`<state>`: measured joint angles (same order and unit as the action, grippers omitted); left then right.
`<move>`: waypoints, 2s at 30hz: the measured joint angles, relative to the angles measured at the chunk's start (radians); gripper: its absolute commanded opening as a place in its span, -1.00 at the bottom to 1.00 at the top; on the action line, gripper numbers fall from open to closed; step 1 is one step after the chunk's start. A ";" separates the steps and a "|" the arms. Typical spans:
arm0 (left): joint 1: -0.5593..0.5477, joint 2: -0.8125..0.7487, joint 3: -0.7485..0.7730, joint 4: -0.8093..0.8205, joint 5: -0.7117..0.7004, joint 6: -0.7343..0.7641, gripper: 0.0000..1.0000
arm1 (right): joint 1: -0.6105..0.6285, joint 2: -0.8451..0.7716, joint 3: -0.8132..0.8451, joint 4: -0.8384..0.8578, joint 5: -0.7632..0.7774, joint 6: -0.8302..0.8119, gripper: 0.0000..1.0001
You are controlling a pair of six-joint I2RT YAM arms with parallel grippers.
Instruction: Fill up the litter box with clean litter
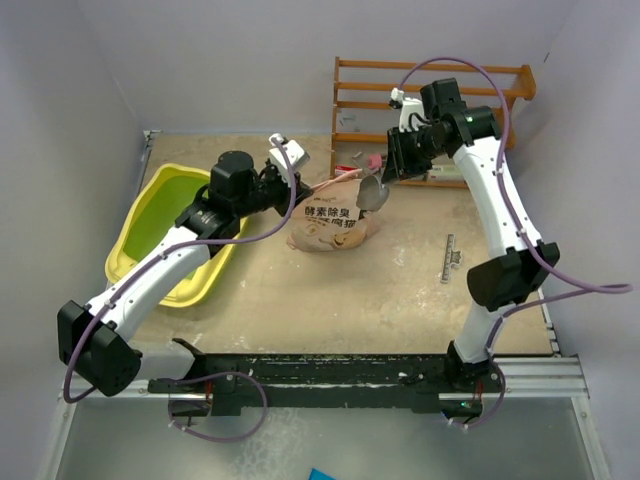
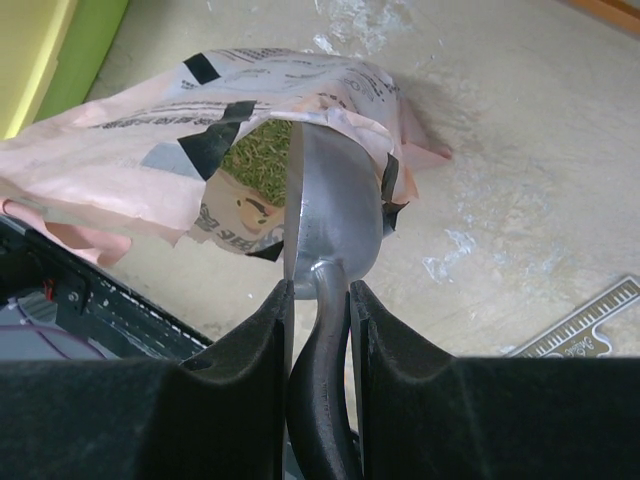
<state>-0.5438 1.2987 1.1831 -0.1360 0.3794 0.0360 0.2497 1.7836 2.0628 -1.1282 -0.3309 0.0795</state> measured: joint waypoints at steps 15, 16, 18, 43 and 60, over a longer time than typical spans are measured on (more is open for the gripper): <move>-0.008 -0.004 -0.032 0.066 -0.047 -0.055 -1.00 | 0.070 0.225 0.310 -0.154 0.096 -0.004 -1.00; -0.008 -0.004 -0.032 0.066 -0.044 -0.055 -1.00 | 0.071 0.233 0.319 -0.159 0.098 -0.004 -1.00; -0.008 -0.004 -0.032 0.066 -0.037 -0.055 -1.00 | 0.073 0.250 0.337 -0.167 0.101 -0.004 -1.00; -0.009 0.025 -0.032 0.092 -0.025 -0.061 -1.00 | 0.142 0.170 0.035 0.101 0.197 0.016 -1.00; -0.009 0.035 -0.022 0.090 -0.001 -0.060 -1.00 | 0.134 0.198 0.082 0.062 0.142 -0.007 -1.00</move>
<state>-0.5529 1.3338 1.1610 -0.0463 0.3782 -0.0235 0.3832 1.9816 2.1452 -1.0660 -0.1894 0.0727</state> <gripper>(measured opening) 0.010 0.275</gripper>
